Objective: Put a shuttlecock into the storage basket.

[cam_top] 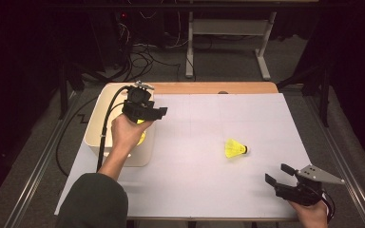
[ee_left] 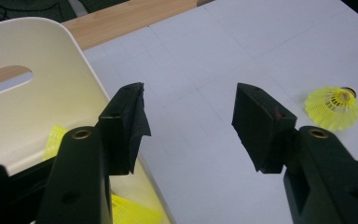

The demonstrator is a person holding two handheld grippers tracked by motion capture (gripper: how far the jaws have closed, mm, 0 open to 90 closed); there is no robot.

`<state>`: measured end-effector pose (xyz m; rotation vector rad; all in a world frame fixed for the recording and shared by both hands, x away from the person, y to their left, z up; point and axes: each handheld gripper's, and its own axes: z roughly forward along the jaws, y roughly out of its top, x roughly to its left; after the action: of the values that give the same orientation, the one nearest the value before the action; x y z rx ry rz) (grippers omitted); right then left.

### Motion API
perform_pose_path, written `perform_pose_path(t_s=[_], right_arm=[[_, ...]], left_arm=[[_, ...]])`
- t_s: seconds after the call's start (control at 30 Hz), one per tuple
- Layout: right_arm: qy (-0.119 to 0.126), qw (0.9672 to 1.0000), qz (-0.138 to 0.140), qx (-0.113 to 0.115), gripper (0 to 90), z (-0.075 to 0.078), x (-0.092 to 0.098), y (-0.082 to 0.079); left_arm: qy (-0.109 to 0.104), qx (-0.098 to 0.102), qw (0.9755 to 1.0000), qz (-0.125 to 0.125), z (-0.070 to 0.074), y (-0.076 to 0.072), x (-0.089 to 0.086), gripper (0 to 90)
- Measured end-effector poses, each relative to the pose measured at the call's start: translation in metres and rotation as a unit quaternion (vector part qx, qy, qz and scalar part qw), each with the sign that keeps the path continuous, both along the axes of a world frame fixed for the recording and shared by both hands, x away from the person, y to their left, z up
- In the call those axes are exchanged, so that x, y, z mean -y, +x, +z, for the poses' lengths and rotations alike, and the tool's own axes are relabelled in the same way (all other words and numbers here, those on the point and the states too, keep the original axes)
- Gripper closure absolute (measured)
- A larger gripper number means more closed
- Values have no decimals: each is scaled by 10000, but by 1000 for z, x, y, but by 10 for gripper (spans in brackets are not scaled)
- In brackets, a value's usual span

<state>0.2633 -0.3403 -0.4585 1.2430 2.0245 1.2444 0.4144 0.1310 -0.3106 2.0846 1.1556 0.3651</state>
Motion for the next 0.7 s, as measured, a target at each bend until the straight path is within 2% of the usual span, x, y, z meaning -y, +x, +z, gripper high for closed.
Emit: perform_pose_path(t_s=[0.17, 0.4, 0.7], right_arm=[[0, 10000, 4, 4, 248, 0, 0, 0], [1, 10000, 7, 10, 248, 0, 0, 0], [4, 10000, 4, 2, 248, 0, 0, 0]], left_arm=[[-65, 8, 10000, -40, 0, -2, 3, 443], [8, 12, 9999, -99, -1, -5, 8, 438], [-28, 21, 9997, -232, -2, -10, 17, 434]])
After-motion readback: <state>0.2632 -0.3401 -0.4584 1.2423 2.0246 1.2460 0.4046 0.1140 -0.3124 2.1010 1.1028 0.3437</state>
